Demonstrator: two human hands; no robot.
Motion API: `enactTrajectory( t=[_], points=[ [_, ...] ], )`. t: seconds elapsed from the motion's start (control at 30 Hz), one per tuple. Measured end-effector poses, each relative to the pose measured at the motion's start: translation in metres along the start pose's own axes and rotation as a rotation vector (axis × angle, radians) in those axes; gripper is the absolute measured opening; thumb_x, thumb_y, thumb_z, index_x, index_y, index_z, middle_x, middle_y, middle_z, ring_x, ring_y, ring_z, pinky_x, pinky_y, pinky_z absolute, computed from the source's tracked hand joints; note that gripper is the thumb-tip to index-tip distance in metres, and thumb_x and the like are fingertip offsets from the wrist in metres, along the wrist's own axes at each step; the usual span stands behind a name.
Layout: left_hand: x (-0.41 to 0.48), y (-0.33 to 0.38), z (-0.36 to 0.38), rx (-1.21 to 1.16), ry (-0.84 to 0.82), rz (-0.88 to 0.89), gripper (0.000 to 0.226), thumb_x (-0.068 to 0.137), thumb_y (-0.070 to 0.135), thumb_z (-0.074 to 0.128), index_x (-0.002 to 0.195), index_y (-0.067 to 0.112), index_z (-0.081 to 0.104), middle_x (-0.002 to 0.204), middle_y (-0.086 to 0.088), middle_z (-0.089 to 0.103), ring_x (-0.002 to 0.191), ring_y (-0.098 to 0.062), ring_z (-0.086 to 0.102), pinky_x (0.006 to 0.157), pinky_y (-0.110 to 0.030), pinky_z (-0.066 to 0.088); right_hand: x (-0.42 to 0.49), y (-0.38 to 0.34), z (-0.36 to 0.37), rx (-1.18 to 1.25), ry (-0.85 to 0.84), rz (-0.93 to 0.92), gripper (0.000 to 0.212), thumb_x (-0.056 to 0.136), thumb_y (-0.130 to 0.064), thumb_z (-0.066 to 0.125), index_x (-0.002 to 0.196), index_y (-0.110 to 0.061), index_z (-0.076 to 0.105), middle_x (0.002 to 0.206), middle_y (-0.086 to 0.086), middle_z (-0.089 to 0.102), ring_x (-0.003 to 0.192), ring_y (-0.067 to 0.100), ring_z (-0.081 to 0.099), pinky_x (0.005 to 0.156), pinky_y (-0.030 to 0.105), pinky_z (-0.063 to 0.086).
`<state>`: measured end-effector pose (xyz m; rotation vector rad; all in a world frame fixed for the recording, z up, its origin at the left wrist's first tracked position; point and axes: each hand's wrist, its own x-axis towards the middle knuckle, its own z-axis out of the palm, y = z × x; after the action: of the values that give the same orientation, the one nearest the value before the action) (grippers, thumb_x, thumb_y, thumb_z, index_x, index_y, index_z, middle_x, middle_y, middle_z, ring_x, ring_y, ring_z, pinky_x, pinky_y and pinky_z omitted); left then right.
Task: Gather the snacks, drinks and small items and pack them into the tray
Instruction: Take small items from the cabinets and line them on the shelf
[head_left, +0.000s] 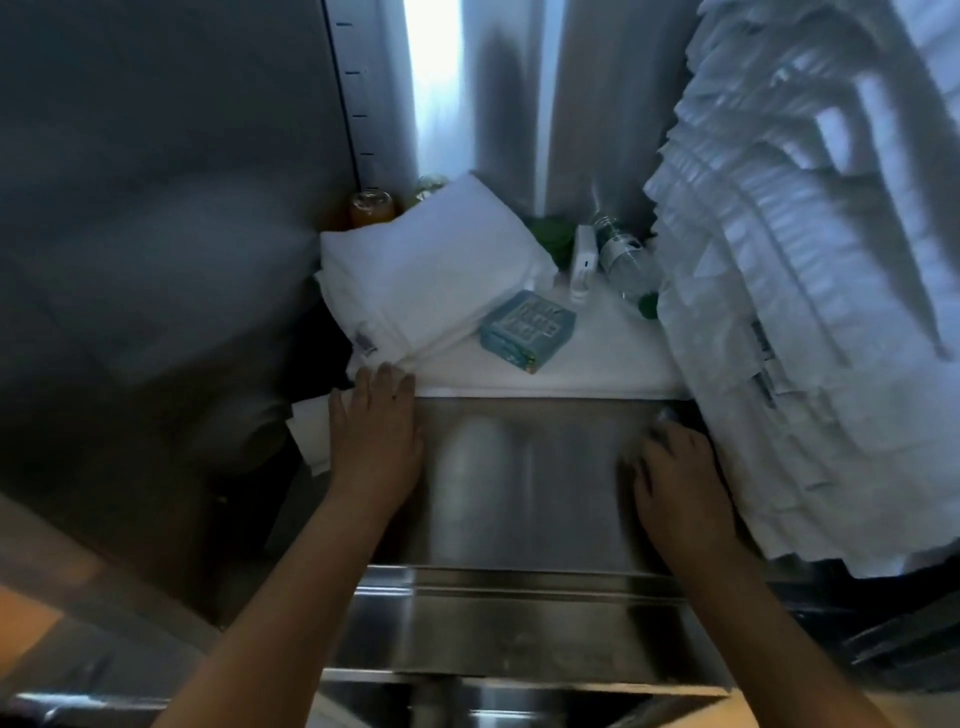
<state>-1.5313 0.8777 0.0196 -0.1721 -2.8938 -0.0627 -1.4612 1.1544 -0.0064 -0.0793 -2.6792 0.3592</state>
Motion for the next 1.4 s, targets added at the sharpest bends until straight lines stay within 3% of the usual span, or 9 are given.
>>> enactTrajectory(
  t=[0.2,0.33,0.43,0.57,0.77,0.93,1.17,1.3,1.4],
  points=[
    [0.001,-0.005,0.006,0.025,0.009,-0.065,0.066,0.088,0.022,0.049,0.147,0.012,0.021,0.154,-0.011,0.021,0.140,-0.030,0.017,0.112,-0.051,0.011,0.007,-0.014,0.004,0.246,-0.125,-0.098,0.039,0.074,0.011,0.060,0.110,-0.003,0.065,0.129,0.017,0.051,0.118,0.030,0.049,0.101,0.031,0.037],
    [0.001,-0.013,0.010,0.129,-0.079,-0.100,0.071,0.093,0.030,0.046,0.150,0.014,0.007,0.156,-0.012,0.012,0.142,-0.032,0.012,0.113,-0.051,0.009,0.009,-0.032,0.006,0.287,-0.207,-0.211,0.047,0.077,0.007,0.059,0.121,-0.009,0.059,0.134,0.010,0.048,0.121,0.022,0.046,0.103,0.017,0.028],
    [0.002,-0.015,0.009,0.159,-0.115,-0.086,0.078,0.089,0.027,0.052,0.149,0.016,0.004,0.154,-0.012,0.015,0.141,-0.029,0.016,0.113,-0.050,0.010,0.012,-0.040,0.008,0.300,-0.180,-0.178,0.049,0.084,-0.007,0.064,0.130,-0.011,0.051,0.134,0.006,0.047,0.119,0.018,0.046,0.098,0.010,0.024],
    [0.000,-0.018,0.004,0.162,-0.096,-0.075,0.078,0.085,0.016,0.050,0.149,0.016,0.005,0.149,-0.008,0.024,0.133,-0.027,0.026,0.113,-0.045,0.016,0.013,-0.039,0.013,0.291,-0.169,-0.096,0.048,0.087,-0.017,0.064,0.132,-0.009,0.048,0.132,0.007,0.048,0.115,0.021,0.048,0.090,0.017,0.030],
    [-0.004,-0.012,0.000,0.154,-0.037,-0.037,0.075,0.082,0.010,0.049,0.148,0.017,0.013,0.137,-0.007,0.035,0.122,-0.027,0.035,0.104,-0.038,0.026,0.010,-0.040,0.022,0.287,-0.154,-0.094,0.021,0.087,-0.010,0.062,0.108,-0.008,0.059,0.101,0.007,0.058,0.086,0.019,0.052,0.065,0.018,0.025],
    [-0.019,0.005,-0.013,0.162,0.018,0.070,0.081,0.079,0.011,0.052,0.148,0.016,0.011,0.138,-0.007,0.033,0.122,-0.027,0.035,0.097,-0.036,0.032,0.002,-0.044,0.014,0.362,-0.104,-0.134,0.031,0.087,-0.006,0.061,0.118,-0.007,0.059,0.113,0.009,0.060,0.100,0.021,0.054,0.085,0.011,0.028],
    [-0.058,0.044,-0.042,-0.054,0.322,0.230,0.080,0.049,-0.004,0.074,0.126,0.003,0.057,0.113,-0.017,0.061,0.097,-0.035,0.060,0.079,-0.038,0.050,-0.017,-0.045,-0.021,0.479,-0.069,-0.173,0.039,0.089,-0.010,0.057,0.128,-0.013,0.054,0.125,0.003,0.056,0.112,0.015,0.052,0.097,0.017,0.034],
    [-0.092,0.058,-0.051,-0.069,0.380,0.195,0.079,0.056,-0.001,0.079,0.130,0.005,0.053,0.115,-0.014,0.059,0.103,-0.027,0.047,0.086,-0.036,0.043,-0.037,-0.044,-0.040,0.536,-0.037,-0.203,0.038,0.090,-0.013,0.058,0.128,-0.014,0.053,0.126,0.003,0.055,0.114,0.014,0.052,0.098,0.022,0.039],
    [-0.124,0.067,-0.055,-0.058,0.361,0.121,0.082,0.059,-0.001,0.079,0.135,0.006,0.048,0.118,-0.013,0.058,0.105,-0.028,0.051,0.089,-0.037,0.046,-0.057,-0.044,-0.048,0.579,-0.021,-0.250,0.037,0.089,-0.015,0.059,0.126,-0.014,0.054,0.125,0.003,0.055,0.112,0.014,0.052,0.096,0.022,0.042]
  ],
)
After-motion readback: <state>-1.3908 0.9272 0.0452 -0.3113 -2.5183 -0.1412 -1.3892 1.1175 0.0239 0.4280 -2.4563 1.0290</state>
